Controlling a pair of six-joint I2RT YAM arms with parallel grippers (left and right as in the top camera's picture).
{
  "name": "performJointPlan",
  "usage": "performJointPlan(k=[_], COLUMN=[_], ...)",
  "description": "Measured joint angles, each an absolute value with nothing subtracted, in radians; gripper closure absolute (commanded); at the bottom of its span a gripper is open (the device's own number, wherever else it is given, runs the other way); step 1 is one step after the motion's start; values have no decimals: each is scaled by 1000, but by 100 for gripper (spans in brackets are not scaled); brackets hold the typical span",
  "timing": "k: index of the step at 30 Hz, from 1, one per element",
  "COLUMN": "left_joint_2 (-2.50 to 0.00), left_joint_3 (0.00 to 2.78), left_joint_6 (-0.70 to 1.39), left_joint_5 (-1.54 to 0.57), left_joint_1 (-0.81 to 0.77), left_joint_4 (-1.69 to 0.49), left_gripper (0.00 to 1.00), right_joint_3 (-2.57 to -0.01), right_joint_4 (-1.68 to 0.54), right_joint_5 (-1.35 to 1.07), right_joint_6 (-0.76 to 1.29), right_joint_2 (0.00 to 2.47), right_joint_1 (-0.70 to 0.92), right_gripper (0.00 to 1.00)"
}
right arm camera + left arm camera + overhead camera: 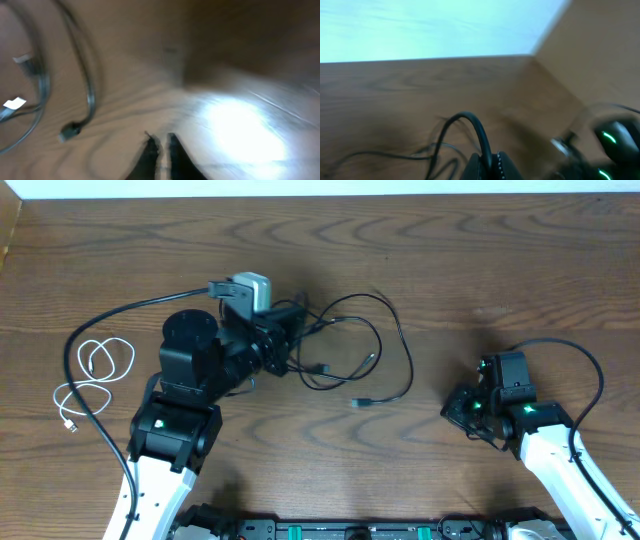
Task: Untangle cables
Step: 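Pull the grippers apart, stretching the black cable left and right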
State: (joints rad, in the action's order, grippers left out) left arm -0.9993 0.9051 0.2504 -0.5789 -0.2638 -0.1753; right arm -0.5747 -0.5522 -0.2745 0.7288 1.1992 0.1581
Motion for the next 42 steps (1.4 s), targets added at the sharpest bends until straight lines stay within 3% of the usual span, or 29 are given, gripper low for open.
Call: performJointPlan(k=[4,7,10,12,14,27,30,31,33,35,36,42], left_joint_2=[-1011,-1013,-1013,-1013,-1013,-1013,-1013,-1013,-1013,-1013,-1013,-1013], left_joint_3=[905,905,905,905,905,905,905,905,905,905,905,905], left_joint_6=[168,88,48,33,24,14,10,9,5,3,3,2], left_joint_5=[-789,-981,-1105,-1159,-1192,-1251,-1256,-1262,-1275,-1282,-1284,-1284], left_joint_1=[-263,-264,-264,-264,-264,-264,-264,-264,-264,-264,-264,-264], left_joint_4=[-176,-175,-176,-176,-176,-178,-179,-180,-180,-179,-180,-183], left_gripper=[92,92,92,92,92,92,92,92,92,92,92,92], right_joint_3=[-574,-574,-574,-574,-574,-572,-573,-574,-574,-573,-573,-588], right_joint_4=[-437,-299,-191,-128,-49,585,729,760,800,840,870,950], right_joint_5=[-395,-505,-571,-594,-607,-609,-611,-610,-609,-606,-605,-606], right_joint_6=[700,701,767,822,869,1110,1155,1171,1193,1207,1205,1168], right_joint_2=[1199,1199,1199,1200,1206,1507,1573,1592,1623,1649,1659,1665], right_joint_1=[158,159,159,161,173,374,392,395,401,410,412,394], right_gripper=[58,54,40,26,21,14,19,28,56,91,99,99])
